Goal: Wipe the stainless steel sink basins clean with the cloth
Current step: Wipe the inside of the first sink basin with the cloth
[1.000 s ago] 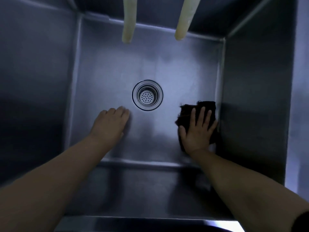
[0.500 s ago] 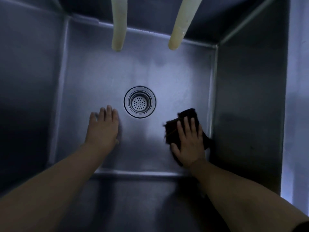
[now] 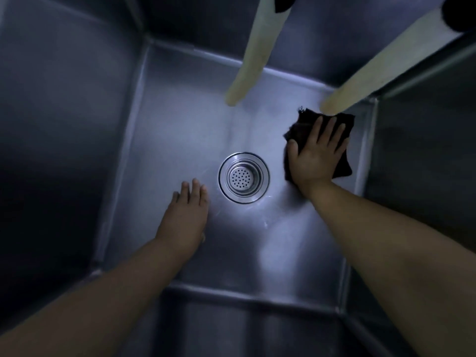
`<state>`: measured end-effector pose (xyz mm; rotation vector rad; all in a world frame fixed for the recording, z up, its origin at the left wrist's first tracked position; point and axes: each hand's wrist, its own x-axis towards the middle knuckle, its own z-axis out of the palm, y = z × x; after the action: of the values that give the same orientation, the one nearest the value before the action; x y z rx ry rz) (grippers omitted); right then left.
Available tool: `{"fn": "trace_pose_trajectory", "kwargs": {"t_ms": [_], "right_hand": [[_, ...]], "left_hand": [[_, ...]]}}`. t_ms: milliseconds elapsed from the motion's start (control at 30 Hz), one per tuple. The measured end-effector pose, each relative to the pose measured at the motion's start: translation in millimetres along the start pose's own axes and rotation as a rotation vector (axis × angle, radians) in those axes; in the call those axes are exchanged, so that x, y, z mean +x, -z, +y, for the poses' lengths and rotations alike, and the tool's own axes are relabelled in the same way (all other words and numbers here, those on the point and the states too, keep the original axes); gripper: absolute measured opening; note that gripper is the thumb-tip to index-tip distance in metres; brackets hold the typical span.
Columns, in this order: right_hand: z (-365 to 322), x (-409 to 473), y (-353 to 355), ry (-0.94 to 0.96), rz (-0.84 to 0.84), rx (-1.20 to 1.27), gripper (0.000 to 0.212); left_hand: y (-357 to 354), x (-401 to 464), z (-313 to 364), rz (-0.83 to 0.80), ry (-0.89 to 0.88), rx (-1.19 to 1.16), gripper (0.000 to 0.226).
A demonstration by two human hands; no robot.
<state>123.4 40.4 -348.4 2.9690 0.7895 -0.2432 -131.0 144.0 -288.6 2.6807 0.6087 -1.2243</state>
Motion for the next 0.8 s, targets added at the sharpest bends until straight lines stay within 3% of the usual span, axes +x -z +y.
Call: {"fn": "trace_pose_trajectory", "kwargs": {"t_ms": [400,600,700,800], "right_hand": [[-147,19,2,0.426,0.010,-0.010,0.078],[-223,9,0,0.824,-0.033,-0.109,0.077],[-242,22,4,0.959,-0.041,-0.164,0.077],[-246,40,10,0.933,-0.042,-0.133,0.076]], "left_hand": [[-7,4,-8,0.027,-0.024,-0.074,0.104],[-10,3,-9,0.043,-0.017,-0.096,0.101],[-8,3,-5,0.075,-0.006,-0.115,0.082],[-2,1,2,0.057,0.013,-0.128,0.065]]}}
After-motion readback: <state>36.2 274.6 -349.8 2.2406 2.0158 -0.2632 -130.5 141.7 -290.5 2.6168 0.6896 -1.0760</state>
